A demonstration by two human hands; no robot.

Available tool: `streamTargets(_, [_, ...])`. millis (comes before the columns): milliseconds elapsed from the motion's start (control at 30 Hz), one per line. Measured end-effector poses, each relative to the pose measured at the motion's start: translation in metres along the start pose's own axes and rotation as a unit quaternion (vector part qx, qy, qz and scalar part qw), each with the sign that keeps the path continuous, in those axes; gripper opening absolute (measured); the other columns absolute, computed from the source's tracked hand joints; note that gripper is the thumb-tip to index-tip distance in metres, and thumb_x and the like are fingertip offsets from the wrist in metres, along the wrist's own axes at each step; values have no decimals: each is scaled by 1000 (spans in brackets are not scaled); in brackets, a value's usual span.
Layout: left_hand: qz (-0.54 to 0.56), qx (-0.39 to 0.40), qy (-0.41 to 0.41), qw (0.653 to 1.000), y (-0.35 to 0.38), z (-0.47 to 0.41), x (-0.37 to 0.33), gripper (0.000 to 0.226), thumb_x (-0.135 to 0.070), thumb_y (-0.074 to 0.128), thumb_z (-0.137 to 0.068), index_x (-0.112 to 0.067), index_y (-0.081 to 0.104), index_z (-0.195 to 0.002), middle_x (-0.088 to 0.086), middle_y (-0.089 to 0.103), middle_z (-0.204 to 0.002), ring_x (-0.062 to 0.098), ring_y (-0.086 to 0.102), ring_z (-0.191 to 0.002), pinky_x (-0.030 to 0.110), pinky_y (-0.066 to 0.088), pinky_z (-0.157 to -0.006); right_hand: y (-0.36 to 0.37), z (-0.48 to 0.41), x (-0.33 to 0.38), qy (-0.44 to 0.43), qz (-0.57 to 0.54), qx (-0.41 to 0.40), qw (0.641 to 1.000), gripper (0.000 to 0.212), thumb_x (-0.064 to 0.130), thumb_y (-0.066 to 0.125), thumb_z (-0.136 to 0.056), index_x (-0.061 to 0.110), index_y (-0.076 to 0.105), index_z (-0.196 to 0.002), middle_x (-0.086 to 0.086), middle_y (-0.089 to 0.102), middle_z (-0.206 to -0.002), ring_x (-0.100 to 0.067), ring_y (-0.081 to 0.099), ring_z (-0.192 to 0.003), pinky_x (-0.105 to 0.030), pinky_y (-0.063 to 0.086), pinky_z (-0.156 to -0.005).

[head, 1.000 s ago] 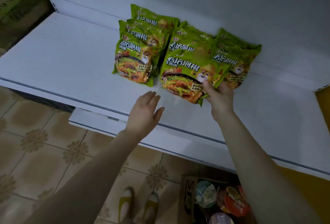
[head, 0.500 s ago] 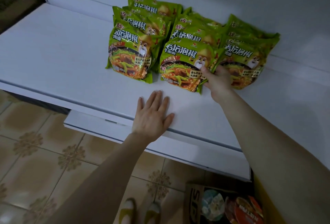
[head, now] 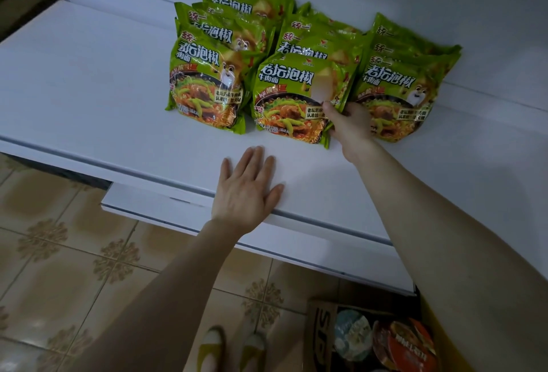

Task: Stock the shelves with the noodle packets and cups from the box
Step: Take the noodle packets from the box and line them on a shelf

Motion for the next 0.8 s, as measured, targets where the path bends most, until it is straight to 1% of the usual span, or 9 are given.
streamTargets(133, [-1, -4, 5, 1000, -1, 0, -1, 66, -50, 18, -91, -10, 47, -134, 16, 41, -144, 31, 36, -135, 56, 29, -104, -1, 0, -2, 1, 18, 4, 1000, 16, 26, 63, -86, 10, 62, -89, -11, 65, -95, -26, 62, -95, -47, 50, -89])
streamTargets(267, [9, 3, 8, 1000, -2, 1, 0, 69, -51, 13, -90, -11, 41, -138, 15, 35, -148, 30, 29, -139, 55, 24, -107, -8, 10, -1, -29, 46, -18, 998, 24, 25, 62, -87, 13, 54, -67, -1, 53, -69, -17, 54, -69, -30, 44, -67])
streamTargets(333, [7, 15, 11, 1000, -3, 0, 0, 73, -53, 7, -88, -12, 36, -141, 13, 29, -151, 28, 22, -141, 53, 19, -110, -15, 20, 0, -59, 68, -48, 995, 18, 23, 60, -88, 6, 62, -85, -1, 55, -78, -13, 51, -74, -22, 39, -64])
streamTargets(433, [4, 31, 15, 999, -3, 0, 1, 78, -55, 1, -84, -14, 29, -144, 11, 20, -154, 25, 12, -144, 52, 12, -112, -29, 38, 0, -84, 97, -78, 989, 29, 22, 59, -89, 1, 61, -109, -3, 60, -97, -10, 53, -89, -20, 40, -76])
streamTargets(533, [33, 18, 15, 999, -10, 0, -2, 61, -44, 26, -92, -3, 45, -133, 18, 34, -147, 31, 26, -139, 54, 19, -109, -43, 63, 1, -103, 134, -94, 981, 27, 20, 59, -89, 2, 62, -109, -10, 65, -107, -15, 58, -95, -19, 41, -80])
streamTargets(567, [34, -1, 38, 999, -13, 1, -8, 51, -36, 36, -92, 0, 53, -124, 21, 45, -139, 34, 39, -132, 54, 27, -106, -49, 72, 0, -111, 146, -100, 978, 26, 18, 59, -89, 1, 62, -109, -11, 65, -107, -17, 58, -97, -17, 40, -80])
streamTargets(633, [23, -71, 118, 990, -22, 8, -27, 39, -27, 43, -86, 0, 67, -97, 21, 67, -105, 36, 64, -98, 48, 47, -87, -66, 94, -2, -112, 168, -115, 973, 25, 16, 58, -90, 0, 62, -109, -13, 66, -106, -17, 58, -94, -14, 38, -79])
streamTargets(700, [39, -112, 197, 973, -30, 22, -51, 34, -25, 43, -84, -4, 69, -81, 12, 70, -77, 31, 65, -70, 35, 51, -66, -89, 119, -11, -101, 193, -135, 967, 26, 16, 57, -90, -1, 62, -110, -14, 66, -105, -18, 59, -93, -16, 40, -83])
streamTargets(800, [68, -100, 292, 949, -36, 51, -97, 30, -22, 46, -85, -8, 68, -70, 6, 64, -61, 27, 59, -56, 29, 44, -54, -131, 157, -33, -44, 248, -162, 954, 28, 20, 56, -91, 2, 61, -112, -14, 66, -108, -25, 60, -101, -25, 42, -88])
Point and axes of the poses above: each hand's wrist, its own z-axis away from the middle knuckle, its own y-axis out of the palm, x = y × z, the point moved 3 cm from there along -z, towards the middle knuckle
